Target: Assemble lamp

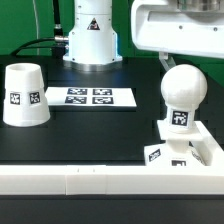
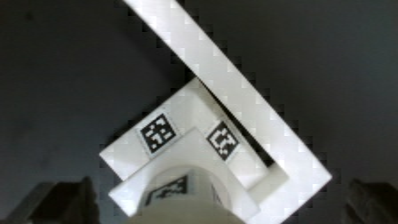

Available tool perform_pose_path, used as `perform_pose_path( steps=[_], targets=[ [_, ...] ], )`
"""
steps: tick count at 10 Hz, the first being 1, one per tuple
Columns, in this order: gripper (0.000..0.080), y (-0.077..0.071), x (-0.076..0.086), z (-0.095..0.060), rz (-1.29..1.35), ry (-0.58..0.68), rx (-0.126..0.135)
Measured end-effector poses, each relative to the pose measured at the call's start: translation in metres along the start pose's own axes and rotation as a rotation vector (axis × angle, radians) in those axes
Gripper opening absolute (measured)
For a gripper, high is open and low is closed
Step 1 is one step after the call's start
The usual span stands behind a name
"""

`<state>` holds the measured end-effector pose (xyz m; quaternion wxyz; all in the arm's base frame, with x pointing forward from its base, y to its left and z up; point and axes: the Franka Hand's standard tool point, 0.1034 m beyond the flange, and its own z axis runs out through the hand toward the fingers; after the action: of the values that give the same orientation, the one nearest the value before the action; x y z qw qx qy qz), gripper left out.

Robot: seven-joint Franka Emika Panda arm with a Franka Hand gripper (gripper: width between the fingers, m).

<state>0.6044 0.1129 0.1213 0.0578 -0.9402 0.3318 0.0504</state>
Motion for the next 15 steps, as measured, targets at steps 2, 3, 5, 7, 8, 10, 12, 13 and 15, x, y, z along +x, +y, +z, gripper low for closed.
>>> perform_pose_path(
  steps=[2,3,5,7,8,10,12,13,15],
  targets=[
    [0.0699,0.018,-0.006,-0.006,-0.142,0.005,0.005],
    [0.0699,0.03,-0.006,-0.012,-0.15,0.007,0.006],
    [0.0699,0.036,-0.006,-0.012,-0.157,0.007,0.003],
    [0.0699,0.036,-0.006,-0.011,-0.158,0.006,0.003],
    [0.0699,0.036,-0.006,-0.011,-0.158,0.006,0.002],
    [0.0699,0.039,-0.011,-0.007,-0.198,0.013,-0.001],
    [0.0699,0.085,-0.027,-0.008,-0.295,0.033,-0.002],
    [0.0699,0.118,-0.029,-0.007,-0.355,0.02,-0.008],
    [0.0699,0.166,-0.019,-0.004,-0.386,0.023,-0.019]
  ],
)
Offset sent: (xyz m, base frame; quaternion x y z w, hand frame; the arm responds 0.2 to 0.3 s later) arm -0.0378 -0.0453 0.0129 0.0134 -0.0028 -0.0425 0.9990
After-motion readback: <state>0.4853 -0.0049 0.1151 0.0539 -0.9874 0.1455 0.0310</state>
